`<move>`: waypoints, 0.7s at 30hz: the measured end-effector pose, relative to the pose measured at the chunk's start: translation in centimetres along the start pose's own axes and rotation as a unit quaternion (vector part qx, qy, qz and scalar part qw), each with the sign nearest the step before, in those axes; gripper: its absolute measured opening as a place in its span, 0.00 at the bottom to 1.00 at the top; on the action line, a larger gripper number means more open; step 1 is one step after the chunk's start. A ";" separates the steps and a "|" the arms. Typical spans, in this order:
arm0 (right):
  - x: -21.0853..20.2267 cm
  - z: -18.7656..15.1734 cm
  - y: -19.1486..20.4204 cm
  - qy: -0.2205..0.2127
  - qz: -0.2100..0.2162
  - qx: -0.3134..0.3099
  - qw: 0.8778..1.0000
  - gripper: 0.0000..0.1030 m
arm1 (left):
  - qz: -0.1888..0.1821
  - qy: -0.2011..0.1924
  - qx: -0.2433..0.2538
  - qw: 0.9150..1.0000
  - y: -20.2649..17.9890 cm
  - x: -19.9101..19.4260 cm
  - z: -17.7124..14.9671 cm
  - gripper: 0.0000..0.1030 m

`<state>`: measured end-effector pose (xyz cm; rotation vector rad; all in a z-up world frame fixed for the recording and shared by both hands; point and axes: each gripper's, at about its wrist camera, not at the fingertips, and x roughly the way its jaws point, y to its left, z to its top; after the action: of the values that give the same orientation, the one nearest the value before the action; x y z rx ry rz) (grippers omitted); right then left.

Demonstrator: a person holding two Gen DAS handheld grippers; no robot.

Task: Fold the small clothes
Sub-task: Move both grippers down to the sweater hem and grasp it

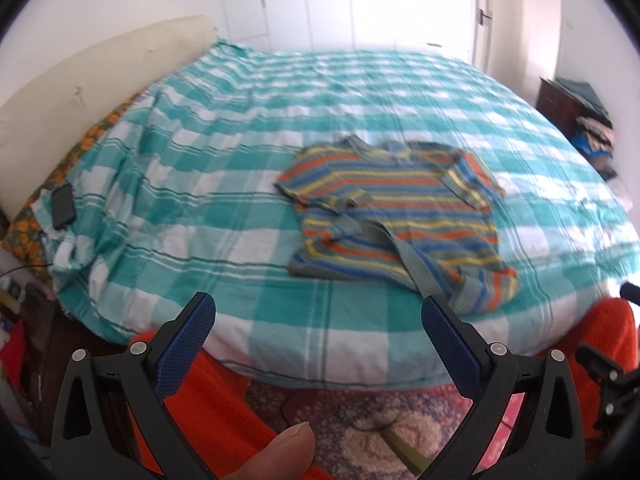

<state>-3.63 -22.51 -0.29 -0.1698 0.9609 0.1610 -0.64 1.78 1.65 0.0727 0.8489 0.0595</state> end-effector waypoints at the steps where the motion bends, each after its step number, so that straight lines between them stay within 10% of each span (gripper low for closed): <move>1: 0.0 -0.1 0.0 -0.001 0.000 -0.001 1.000 1.00 | 0.003 -0.004 -0.009 1.000 0.4 -0.1 0.3 1.00; 16: -3.0 2.6 -5.3 -0.071 -0.067 0.027 0.995 1.00 | -0.052 0.065 -0.045 0.996 1.6 1.8 0.1 1.00; 21: 1.1 2.0 -6.8 -0.022 -0.070 0.048 0.996 1.00 | -0.049 0.104 -0.068 0.991 2.5 3.6 -1.9 0.99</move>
<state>0.04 -28.66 0.46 -0.1436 0.9078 -0.0099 0.21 4.68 -2.09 -0.1050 1.0535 0.0333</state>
